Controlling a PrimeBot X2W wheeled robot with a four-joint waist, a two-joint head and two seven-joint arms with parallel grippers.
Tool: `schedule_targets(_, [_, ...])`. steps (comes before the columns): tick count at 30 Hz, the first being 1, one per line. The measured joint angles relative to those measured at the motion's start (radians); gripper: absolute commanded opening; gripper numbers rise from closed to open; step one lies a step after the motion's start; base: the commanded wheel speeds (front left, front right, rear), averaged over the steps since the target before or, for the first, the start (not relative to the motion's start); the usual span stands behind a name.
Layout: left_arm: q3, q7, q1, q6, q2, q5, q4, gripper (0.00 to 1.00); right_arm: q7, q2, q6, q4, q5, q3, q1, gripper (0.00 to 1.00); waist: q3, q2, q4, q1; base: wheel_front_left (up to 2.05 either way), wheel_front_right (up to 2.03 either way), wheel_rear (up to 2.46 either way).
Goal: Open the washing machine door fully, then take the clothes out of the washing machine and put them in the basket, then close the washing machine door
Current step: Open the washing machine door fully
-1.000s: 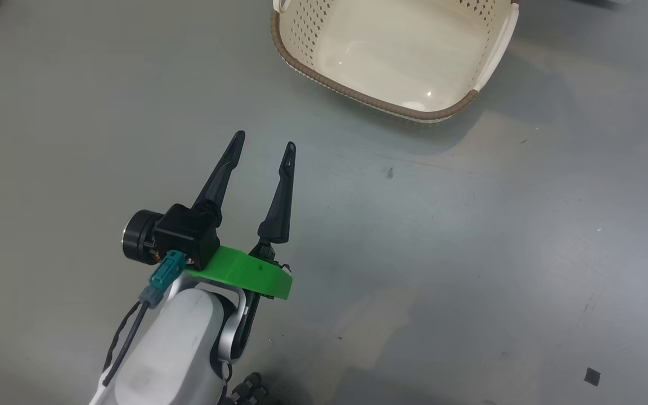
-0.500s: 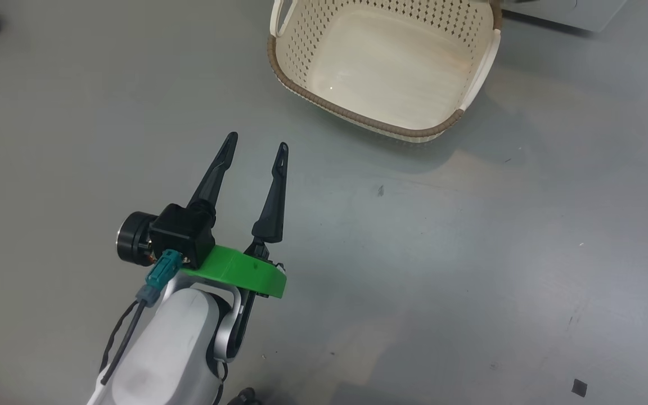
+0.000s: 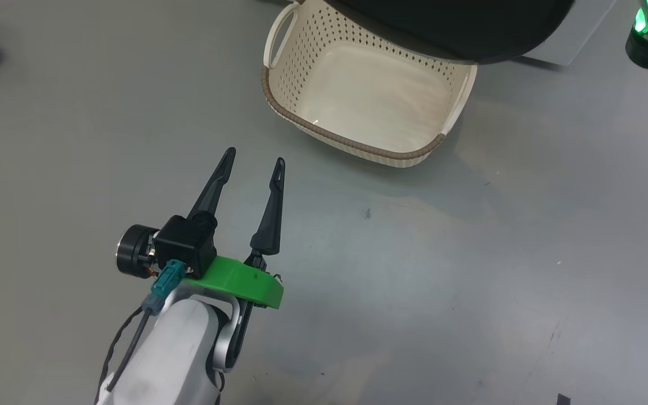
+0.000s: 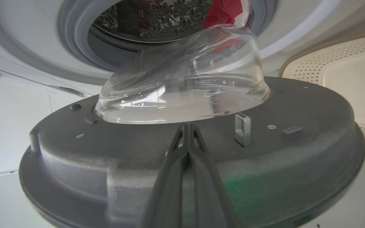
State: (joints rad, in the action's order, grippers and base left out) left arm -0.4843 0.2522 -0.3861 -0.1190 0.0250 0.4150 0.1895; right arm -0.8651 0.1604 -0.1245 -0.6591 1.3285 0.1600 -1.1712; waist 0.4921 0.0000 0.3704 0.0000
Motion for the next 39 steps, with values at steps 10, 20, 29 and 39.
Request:
schedule_targets(10, [0.009,0.0,0.039,0.0,0.001,-0.015,0.018,1.0,-0.024,-0.033,0.01,-0.005,0.008,-0.015,0.073,0.0,-0.056,0.0,-0.018,0.0,0.0,0.0,0.0])
schedule_targets(20, [0.013,0.0,0.049,0.0,0.001,-0.02,0.017,1.0,-0.049,-0.047,0.009,0.006,0.009,-0.04,0.095,0.0,-0.079,0.0,-0.035,0.0,0.0,0.0,0.0])
schedule_targets(29, [0.015,0.0,0.05,0.0,0.001,-0.021,0.01,1.0,-0.015,-0.044,0.031,0.051,-0.019,-0.045,0.113,0.0,-0.079,0.0,-0.041,0.0,0.0,0.0,0.0])
schedule_targets(39, [0.04,0.0,0.063,0.0,0.002,-0.03,0.017,1.0,0.162,0.087,0.281,0.175,-0.279,-0.173,0.158,0.0,-0.112,0.0,-0.053,0.0,0.0,0.0,0.0])
